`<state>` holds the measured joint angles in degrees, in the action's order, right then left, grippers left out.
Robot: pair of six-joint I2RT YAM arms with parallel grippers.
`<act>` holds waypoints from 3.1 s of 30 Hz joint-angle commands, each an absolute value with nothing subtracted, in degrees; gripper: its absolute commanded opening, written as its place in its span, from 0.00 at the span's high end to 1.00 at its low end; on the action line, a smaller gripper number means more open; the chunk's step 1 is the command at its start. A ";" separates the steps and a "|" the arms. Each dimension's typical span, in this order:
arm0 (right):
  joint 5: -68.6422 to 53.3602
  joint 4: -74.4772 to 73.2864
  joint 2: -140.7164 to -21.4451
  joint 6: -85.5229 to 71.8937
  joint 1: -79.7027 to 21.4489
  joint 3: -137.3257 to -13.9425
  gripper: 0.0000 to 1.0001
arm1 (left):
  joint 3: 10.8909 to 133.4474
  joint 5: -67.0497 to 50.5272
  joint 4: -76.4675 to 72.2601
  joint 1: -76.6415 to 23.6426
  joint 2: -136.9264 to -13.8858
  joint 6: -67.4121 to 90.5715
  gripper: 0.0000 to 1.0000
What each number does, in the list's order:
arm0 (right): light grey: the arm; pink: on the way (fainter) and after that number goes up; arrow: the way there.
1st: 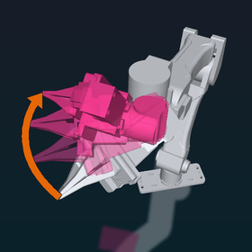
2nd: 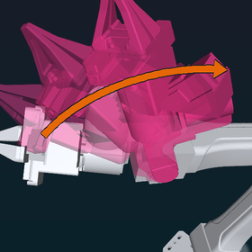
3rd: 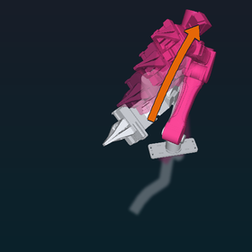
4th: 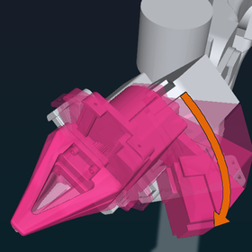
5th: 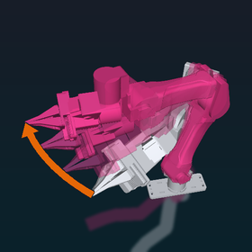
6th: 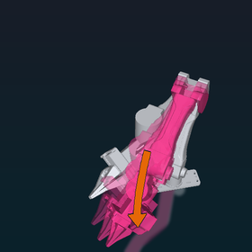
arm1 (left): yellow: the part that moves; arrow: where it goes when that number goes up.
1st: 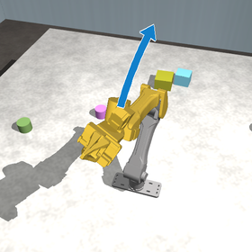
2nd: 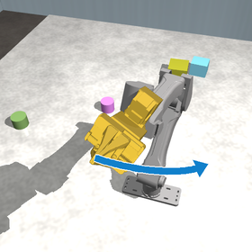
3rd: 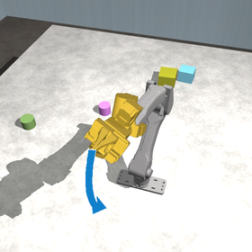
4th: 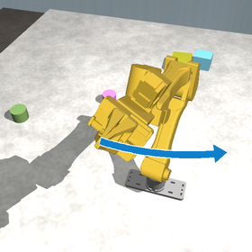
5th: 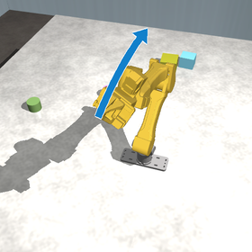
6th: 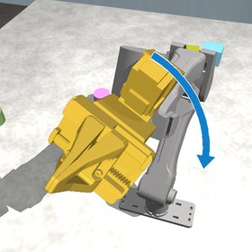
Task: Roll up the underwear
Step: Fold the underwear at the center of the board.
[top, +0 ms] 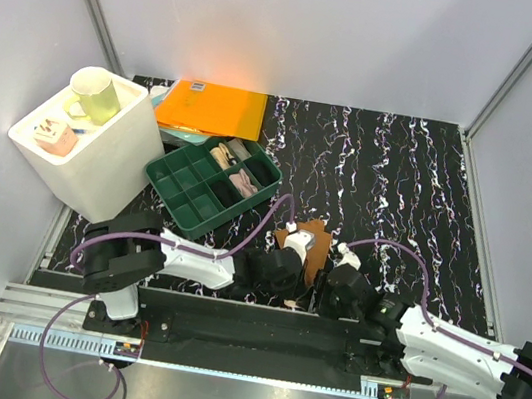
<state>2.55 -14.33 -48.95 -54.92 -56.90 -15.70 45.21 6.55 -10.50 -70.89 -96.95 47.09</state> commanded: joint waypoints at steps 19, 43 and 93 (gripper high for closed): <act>8.26 -12.48 -48.78 -59.76 -56.87 -14.68 0.97 | 47.81 6.93 -6.07 -69.35 -88.34 45.35 0.43; 6.50 -9.41 -53.43 -59.59 -56.95 -15.21 0.97 | 27.60 2.02 -29.44 -64.87 -84.28 56.34 0.48; -8.79 -15.56 -101.16 -23.29 -34.89 -64.34 0.59 | 28.83 5.45 -10.37 -64.60 -87.28 55.46 1.00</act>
<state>-6.52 -18.92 -100.16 -25.85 -35.33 -62.22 29.54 3.66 -17.45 -64.62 -87.35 57.43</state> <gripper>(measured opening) 0.418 0.047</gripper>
